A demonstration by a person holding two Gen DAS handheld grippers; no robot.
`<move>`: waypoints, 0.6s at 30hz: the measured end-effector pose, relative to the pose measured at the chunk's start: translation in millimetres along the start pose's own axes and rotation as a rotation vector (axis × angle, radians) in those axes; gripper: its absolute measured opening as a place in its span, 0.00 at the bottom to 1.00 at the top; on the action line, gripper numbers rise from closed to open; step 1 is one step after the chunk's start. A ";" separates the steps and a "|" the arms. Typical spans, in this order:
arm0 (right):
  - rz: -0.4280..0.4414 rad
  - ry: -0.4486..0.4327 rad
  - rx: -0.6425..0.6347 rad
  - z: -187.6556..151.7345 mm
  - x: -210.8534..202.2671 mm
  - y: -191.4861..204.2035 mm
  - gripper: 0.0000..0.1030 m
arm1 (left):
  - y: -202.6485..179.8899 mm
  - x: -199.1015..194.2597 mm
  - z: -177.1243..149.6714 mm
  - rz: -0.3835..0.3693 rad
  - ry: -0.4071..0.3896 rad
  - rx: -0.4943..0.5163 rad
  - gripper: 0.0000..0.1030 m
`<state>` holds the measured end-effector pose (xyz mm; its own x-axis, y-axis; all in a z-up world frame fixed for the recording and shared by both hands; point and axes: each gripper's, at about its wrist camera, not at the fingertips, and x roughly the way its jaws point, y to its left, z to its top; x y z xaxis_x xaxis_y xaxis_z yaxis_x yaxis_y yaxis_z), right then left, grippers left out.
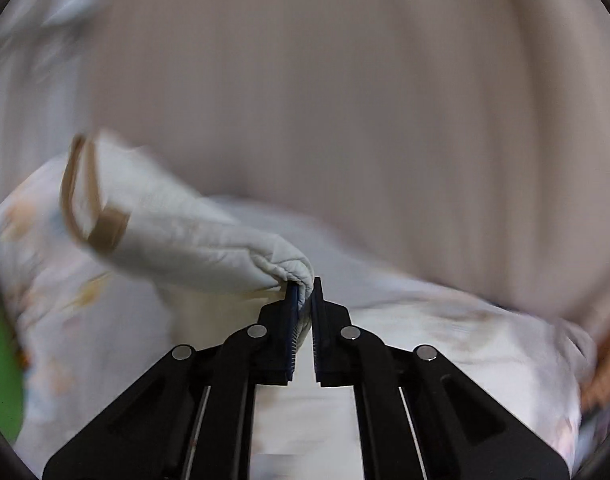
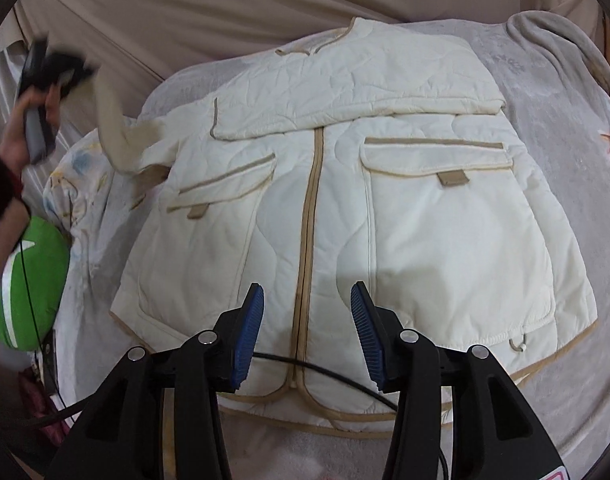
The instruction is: Fold large clothes
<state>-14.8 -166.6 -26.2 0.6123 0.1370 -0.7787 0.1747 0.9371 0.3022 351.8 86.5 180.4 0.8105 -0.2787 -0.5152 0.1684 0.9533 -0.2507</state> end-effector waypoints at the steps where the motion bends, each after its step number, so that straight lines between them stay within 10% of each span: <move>1: 0.001 -0.012 0.004 1.8 -2.9 -2.1 0.44 | -35.8 1.8 -1.2 -0.056 0.011 0.046 0.05; 5: -0.046 -0.062 0.011 2.5 -16.4 -23.4 0.49 | -191.5 33.2 -71.8 -0.279 0.202 0.220 0.16; 9: -0.111 -0.083 0.057 0.3 -26.9 -62.5 0.52 | -249.0 63.0 -194.6 -0.325 0.457 0.234 0.35; 13: -0.165 -0.096 0.126 9.6 -34.3 -112.3 0.55 | -221.9 65.4 -253.9 -0.282 0.567 0.149 0.35; 18: -0.154 -0.128 0.188 57.6 -20.7 -154.8 0.55 | -113.5 45.0 -225.3 -0.176 0.490 -0.073 0.47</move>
<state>-10.1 -332.9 -25.3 0.6576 -0.0554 -0.7513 0.4061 0.8661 0.2916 242.7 -60.5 1.0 0.4129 -0.4726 -0.7786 0.2253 0.8812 -0.4155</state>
